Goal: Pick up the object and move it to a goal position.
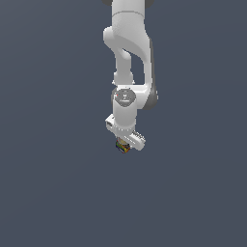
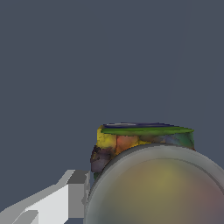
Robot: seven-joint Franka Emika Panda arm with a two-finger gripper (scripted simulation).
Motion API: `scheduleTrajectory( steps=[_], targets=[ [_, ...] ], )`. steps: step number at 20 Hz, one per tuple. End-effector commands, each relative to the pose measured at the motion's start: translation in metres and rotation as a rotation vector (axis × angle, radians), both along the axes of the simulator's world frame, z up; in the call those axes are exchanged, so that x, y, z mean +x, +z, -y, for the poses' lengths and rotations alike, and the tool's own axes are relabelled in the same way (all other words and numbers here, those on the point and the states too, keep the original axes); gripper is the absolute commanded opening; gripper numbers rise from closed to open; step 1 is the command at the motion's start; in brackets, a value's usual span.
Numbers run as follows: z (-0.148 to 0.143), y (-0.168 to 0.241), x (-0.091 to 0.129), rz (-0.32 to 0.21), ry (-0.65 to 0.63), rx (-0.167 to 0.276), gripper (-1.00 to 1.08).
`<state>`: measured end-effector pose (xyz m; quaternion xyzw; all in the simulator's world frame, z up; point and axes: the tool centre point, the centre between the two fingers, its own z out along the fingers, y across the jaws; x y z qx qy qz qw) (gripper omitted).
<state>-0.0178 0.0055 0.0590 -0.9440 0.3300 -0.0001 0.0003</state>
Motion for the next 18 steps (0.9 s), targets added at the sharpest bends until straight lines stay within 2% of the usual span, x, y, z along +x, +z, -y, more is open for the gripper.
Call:
scheduleTrajectory(
  steps=[1, 10, 18],
  targets=[
    [0.001, -0.001, 0.0, -0.001, -0.001, -0.001, -1.0],
    [-0.005, 0.008, 0.002, 0.0, -0.001, 0.0, -1.0],
    [-0.032, 0.05, 0.01, 0.0, -0.001, 0.0, -1.0]
  ],
)
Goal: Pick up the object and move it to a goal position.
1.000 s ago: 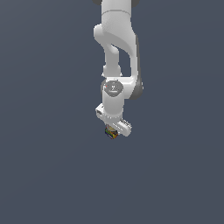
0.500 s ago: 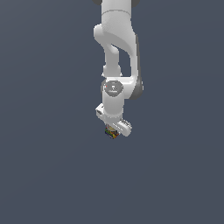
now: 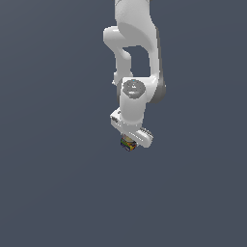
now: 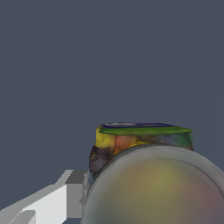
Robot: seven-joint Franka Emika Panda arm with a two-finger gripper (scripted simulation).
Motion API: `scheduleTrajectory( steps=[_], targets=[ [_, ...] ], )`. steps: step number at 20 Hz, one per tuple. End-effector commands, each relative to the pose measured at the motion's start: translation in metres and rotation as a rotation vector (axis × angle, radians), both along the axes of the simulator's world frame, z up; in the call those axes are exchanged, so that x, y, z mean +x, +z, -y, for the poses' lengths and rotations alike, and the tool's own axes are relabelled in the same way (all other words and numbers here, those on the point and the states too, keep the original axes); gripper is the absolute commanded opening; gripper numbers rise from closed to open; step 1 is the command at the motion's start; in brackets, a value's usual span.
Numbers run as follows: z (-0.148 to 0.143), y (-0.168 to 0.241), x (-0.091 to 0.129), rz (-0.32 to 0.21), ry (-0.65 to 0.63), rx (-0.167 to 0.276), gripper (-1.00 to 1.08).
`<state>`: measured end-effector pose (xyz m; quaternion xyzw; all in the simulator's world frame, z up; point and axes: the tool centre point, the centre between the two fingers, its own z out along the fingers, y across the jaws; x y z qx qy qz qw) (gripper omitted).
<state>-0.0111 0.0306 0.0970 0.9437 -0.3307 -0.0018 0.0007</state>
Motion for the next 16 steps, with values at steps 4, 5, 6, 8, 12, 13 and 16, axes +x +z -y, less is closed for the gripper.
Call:
scheduleTrajectory(
  steps=[4, 5, 6, 8, 12, 13, 16],
  targets=[
    [-0.028, 0.046, 0.01, 0.005, 0.0, 0.0, -1.0],
    [-0.034, 0.055, 0.012, 0.005, 0.0, -0.001, -1.0],
    [-0.04, 0.064, 0.014, 0.005, 0.0, -0.001, -1.0],
    [-0.052, 0.084, 0.018, 0.005, 0.0, -0.001, -1.0],
    [-0.077, 0.123, 0.026, 0.005, -0.001, -0.002, -1.0],
    [-0.084, 0.133, 0.028, 0.005, -0.001, -0.002, -1.0],
    [-0.102, 0.161, 0.035, 0.005, -0.001, -0.002, -1.0]
  ],
)
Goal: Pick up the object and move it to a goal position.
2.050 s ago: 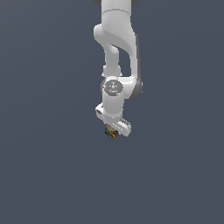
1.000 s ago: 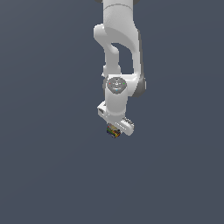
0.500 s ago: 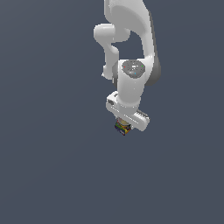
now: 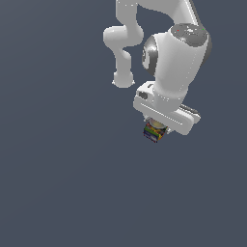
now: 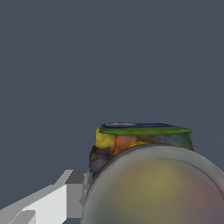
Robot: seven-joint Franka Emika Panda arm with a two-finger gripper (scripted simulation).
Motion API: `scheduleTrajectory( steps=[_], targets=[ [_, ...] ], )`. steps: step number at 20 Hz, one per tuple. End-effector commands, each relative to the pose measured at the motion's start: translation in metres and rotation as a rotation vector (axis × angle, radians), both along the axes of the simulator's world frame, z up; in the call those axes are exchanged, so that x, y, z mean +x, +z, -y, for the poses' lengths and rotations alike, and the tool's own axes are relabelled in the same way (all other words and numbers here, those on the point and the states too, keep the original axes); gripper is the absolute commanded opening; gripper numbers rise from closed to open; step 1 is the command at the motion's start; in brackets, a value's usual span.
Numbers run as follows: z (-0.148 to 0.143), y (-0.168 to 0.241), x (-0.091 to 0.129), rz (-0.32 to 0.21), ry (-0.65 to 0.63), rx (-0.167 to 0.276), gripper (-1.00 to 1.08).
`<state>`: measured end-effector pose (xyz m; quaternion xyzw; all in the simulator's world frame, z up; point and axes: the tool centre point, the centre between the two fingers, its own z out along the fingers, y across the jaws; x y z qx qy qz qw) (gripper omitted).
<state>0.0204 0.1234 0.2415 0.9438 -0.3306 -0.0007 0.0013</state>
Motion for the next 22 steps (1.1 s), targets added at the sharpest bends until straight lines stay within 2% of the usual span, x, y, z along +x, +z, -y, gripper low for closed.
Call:
scheduleTrajectory(
  steps=[1, 12, 22],
  targets=[
    [-0.015, 0.026, 0.006, 0.003, -0.001, 0.0, -1.0],
    [-0.064, 0.101, 0.025, 0.002, -0.001, 0.002, -1.0],
    [-0.085, 0.131, 0.035, 0.002, 0.0, 0.002, -1.0]
  ],
)
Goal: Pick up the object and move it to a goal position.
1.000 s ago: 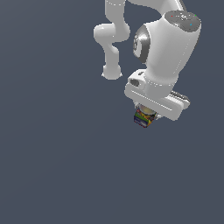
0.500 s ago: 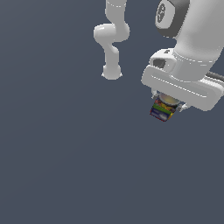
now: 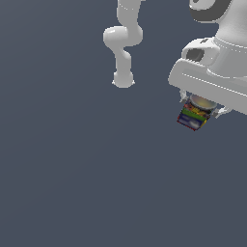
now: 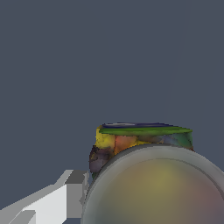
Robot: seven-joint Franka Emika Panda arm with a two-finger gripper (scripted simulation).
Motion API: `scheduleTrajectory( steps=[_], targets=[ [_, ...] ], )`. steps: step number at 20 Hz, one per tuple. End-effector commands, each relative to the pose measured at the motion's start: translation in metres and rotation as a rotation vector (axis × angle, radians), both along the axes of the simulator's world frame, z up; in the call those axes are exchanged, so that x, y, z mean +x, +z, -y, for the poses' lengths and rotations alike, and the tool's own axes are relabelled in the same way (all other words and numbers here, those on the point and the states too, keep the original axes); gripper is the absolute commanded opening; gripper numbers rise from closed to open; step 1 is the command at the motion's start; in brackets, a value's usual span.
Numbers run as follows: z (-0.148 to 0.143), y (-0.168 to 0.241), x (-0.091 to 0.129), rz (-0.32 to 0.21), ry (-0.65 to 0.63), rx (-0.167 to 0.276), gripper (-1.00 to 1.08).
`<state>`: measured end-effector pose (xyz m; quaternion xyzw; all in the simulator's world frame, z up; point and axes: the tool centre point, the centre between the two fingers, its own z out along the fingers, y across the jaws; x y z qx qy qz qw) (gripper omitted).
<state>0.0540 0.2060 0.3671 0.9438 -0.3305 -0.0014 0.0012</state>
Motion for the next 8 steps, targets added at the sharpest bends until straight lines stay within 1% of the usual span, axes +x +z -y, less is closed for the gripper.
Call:
scheduleTrajectory(
  steps=[1, 8],
  targets=[
    [-0.003, 0.007, 0.0019, 0.003, 0.0, 0.001, -1.0],
    [-0.0056, 0.0109, 0.0039, 0.003, 0.0, 0.001, -1.0]
  ],
)
